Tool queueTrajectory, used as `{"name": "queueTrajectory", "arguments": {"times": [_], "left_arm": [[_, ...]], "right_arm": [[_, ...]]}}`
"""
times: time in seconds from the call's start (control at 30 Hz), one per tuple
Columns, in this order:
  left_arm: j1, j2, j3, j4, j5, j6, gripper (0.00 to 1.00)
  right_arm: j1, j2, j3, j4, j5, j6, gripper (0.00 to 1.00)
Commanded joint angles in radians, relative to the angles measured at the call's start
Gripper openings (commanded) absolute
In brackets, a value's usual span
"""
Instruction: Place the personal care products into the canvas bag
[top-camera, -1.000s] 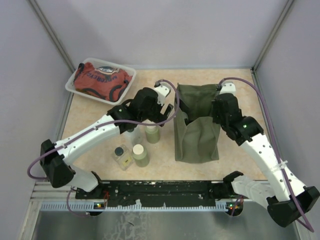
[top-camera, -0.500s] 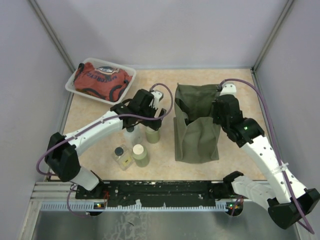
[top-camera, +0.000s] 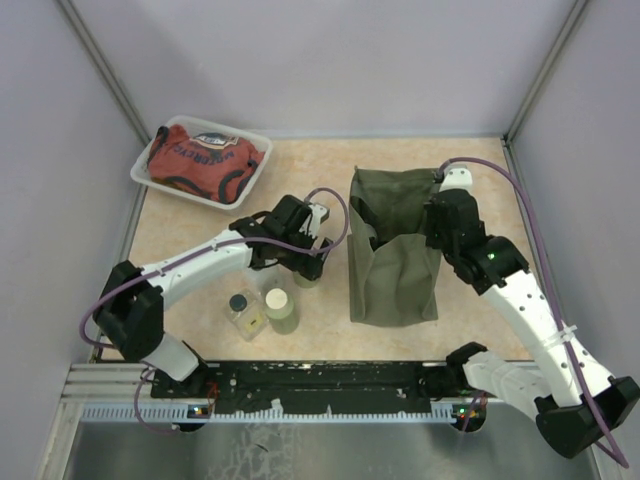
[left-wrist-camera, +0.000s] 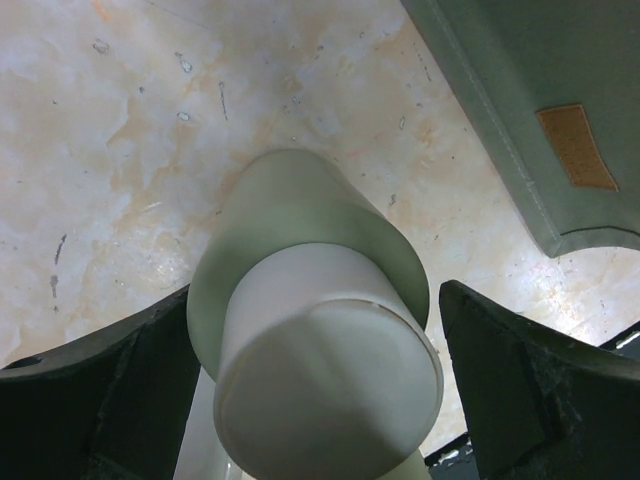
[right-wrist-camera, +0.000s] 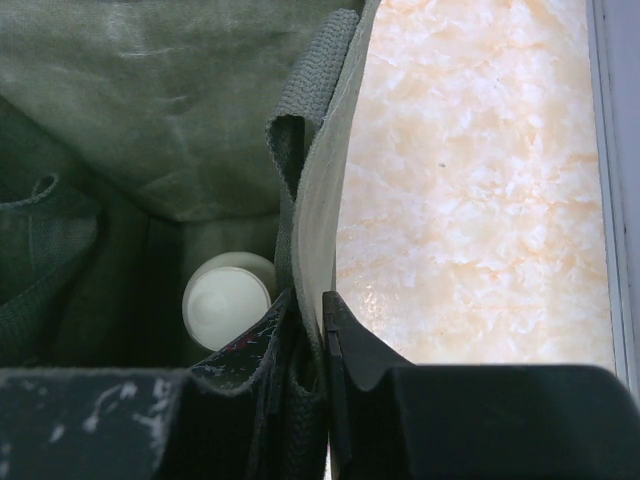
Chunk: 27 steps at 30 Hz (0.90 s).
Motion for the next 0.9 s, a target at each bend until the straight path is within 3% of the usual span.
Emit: {"name": "queueTrajectory", "arguments": {"times": [0.0,0.03,0.07,0.13,0.17,0.2,0.4,0.73,0.87], "left_arm": [[-0.006,-0.01,-0.018,0.023,-0.003,-0.011,0.94],[-0.006,-0.001,-0.016,0.026,-0.002,-0.011,0.87],[-0.006,0.008,-0.011,0.026,0.0,-0.009,0.73],[-0.006,0.026,-0.004,0.026,0.012,-0.014,0.38],[-0.006,0.031,-0.001,0.029,0.018,-0.014,0.15],[-0.006,0.037,0.003,0.028,0.02,-0.015,0.01],[-0.006,-0.025,0.055,0.075,0.03,-0.001,0.0],[-0.005,-0.348,0.234,0.221,-0.076,0.052,0.0],[-0.004,-0.484,0.291,0.287,-0.044,0.093,0.0]], "right_arm": [[0.006,0.011,-0.024,-0.019,-0.011,-0.009,0.16],[0.006,0.011,-0.024,-0.017,-0.009,-0.009,0.15],[0.006,0.01,-0.026,-0.018,-0.007,-0.009,0.14],[0.006,0.009,-0.027,-0.021,-0.003,-0.009,0.13],[0.006,0.008,-0.028,-0.02,-0.002,-0.01,0.11],[0.006,0.006,-0.029,-0.02,0.003,-0.01,0.11],[0.006,0.005,-0.034,-0.02,0.013,-0.015,0.1],[0.006,-0.001,-0.036,-0.028,0.021,-0.019,0.08],[0.006,0.007,-0.032,-0.029,0.021,-0.021,0.08]]}}
